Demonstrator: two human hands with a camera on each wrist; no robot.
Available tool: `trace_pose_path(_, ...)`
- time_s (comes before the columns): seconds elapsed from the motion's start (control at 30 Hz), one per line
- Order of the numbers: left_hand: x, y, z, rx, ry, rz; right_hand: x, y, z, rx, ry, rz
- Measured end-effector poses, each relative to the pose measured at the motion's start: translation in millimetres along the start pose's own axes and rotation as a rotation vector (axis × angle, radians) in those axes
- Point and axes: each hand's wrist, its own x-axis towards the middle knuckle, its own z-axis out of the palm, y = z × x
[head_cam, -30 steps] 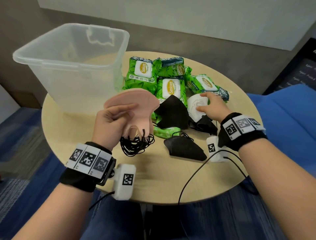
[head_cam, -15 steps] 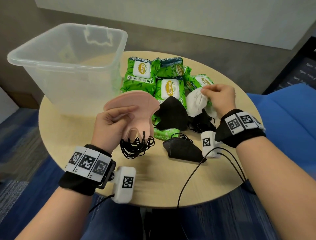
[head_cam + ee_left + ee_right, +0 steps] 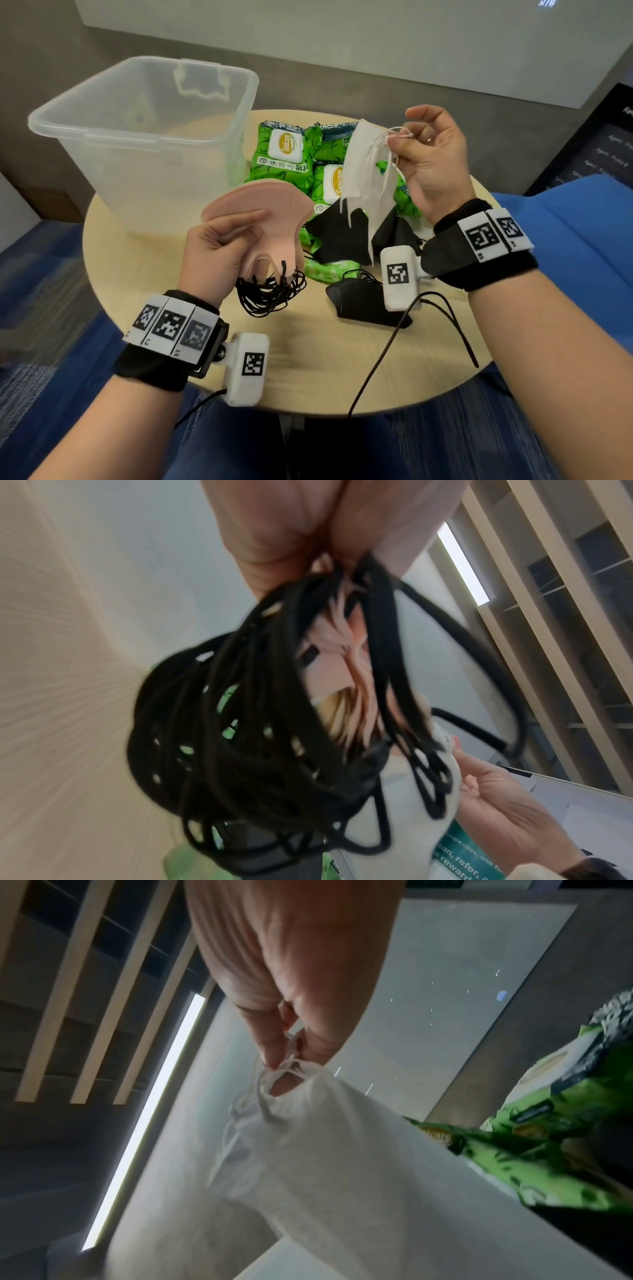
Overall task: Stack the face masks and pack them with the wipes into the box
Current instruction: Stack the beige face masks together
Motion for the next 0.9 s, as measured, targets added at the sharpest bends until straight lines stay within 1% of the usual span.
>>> trace_pose_path(0.07,-0.6,0.7,-1.9,0.000,0.007,0.002,-3.0,7.5,7.5,-0.055,-0.012,-0.010)
trace_pose_path(0.13,-1.0,0.8,-4.6,0.008,0.009,0.001,-5.3,21.1,7.1,-0.228,-0.016,-0.001)
trace_pose_path(0.3,-1.2,1.8,-10.1,0.013,0.025,0.008,-7.9,68.2,-21.6,-0.763,0.043,0.190)
trace_pose_path(0.37,-1.2,2.2,-12.1,0.009,0.027,0.008,-11.9,76.2,-28.6,-0.912,0.005,0.286)
trace_pose_path(0.43,-0.6,2.2,-14.1,0.009,0.036,0.009,-15.8,79.3,-30.2,-1.054,-0.050,0.333)
trace_pose_path(0.5,-0.5,3.0,-14.4,0.011,0.041,0.008,-17.3,76.5,-25.8,-1.174,-0.055,0.290)
trace_pose_path(0.6,-1.3,4.4,-13.0,0.023,0.043,0.017,-20.0,65.9,-10.7,-1.179,-0.114,0.210)
trace_pose_path(0.67,-2.2,5.4,-11.9,0.017,0.043,0.022,-22.4,63.3,-1.9,-1.212,-0.175,0.208)
trace_pose_path(0.8,-3.1,5.4,-11.6,0.028,0.040,0.031,-25.0,75.5,4.3,-1.490,-0.310,0.300)
trace_pose_path(0.83,-3.5,5.5,-11.6,0.029,0.039,0.032,-25.5,78.5,4.8,-1.559,-0.337,0.300)
trace_pose_path(0.9,-4.1,5.6,-11.5,0.027,0.038,0.031,-25.4,83.1,6.4,-1.668,-0.349,0.248)
